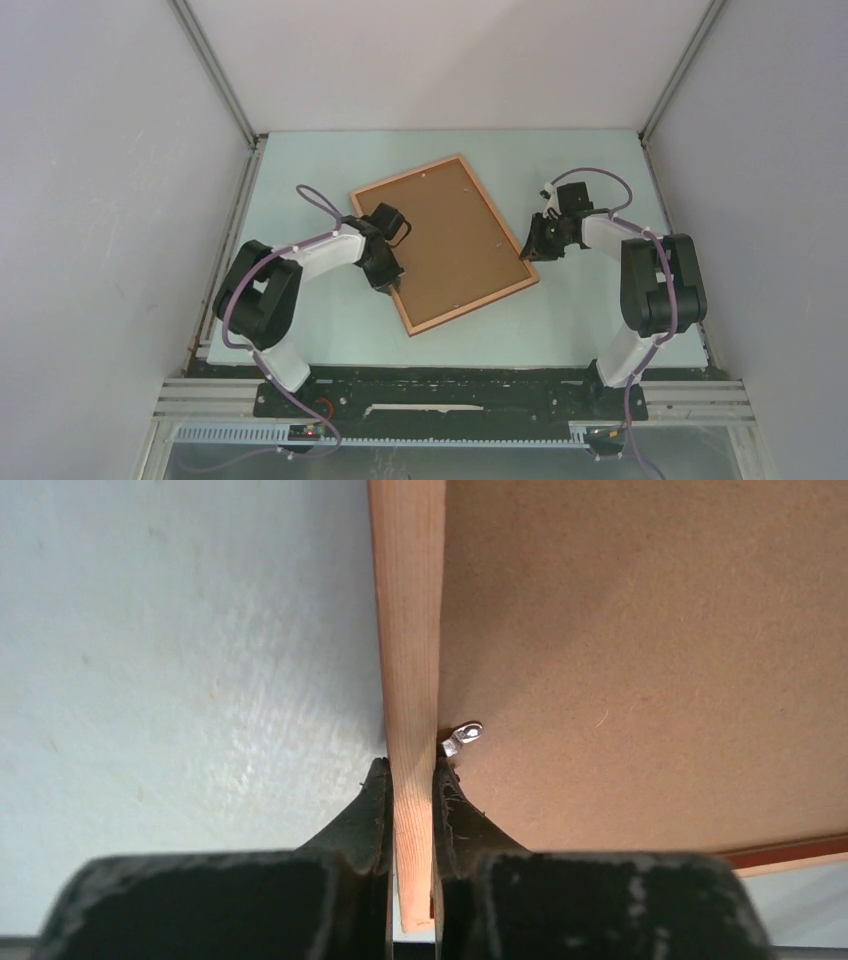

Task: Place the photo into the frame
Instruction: Install the photo frame at the center of the board.

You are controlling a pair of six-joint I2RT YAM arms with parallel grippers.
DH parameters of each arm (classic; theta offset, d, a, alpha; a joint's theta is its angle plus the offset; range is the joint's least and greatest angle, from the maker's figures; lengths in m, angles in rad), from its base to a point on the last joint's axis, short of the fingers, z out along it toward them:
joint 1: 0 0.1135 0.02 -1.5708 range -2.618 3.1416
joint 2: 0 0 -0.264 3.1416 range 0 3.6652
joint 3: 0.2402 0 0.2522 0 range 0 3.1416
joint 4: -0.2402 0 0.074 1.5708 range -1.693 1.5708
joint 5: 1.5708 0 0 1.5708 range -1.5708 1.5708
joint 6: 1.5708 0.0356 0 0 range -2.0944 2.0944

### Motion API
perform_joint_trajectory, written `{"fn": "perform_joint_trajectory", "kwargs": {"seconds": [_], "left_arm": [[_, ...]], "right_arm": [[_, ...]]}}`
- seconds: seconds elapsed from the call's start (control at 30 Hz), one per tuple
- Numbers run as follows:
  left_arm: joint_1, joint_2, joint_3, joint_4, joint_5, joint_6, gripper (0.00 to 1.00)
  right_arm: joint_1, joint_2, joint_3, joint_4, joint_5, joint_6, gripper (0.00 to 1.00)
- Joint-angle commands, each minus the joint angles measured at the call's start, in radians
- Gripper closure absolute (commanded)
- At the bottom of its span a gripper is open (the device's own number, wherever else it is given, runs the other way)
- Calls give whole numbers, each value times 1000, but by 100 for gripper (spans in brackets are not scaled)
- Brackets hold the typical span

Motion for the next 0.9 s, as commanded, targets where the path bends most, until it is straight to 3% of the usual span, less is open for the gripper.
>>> {"fn": "perform_joint_trajectory", "kwargs": {"seconds": [0.0, 0.13, 0.53, 0.67, 0.87], "left_arm": [[16, -68, 25, 112, -96, 215, 87], [37, -128, 0, 178, -64, 280, 59], [91, -187, -38, 185, -46, 322, 31], [98, -192, -68, 250, -23, 315, 20], [111, -188, -97, 374, -33, 301, 21]], "right_arm": [[15, -34, -9, -1, -19, 12, 67], [16, -38, -9, -2, -21, 10, 68], [23, -43, -9, -4, -19, 7, 65], [32, -53, -9, -9, 15, 2, 55], [31, -103, -7, 5, 99, 28, 36]]}}
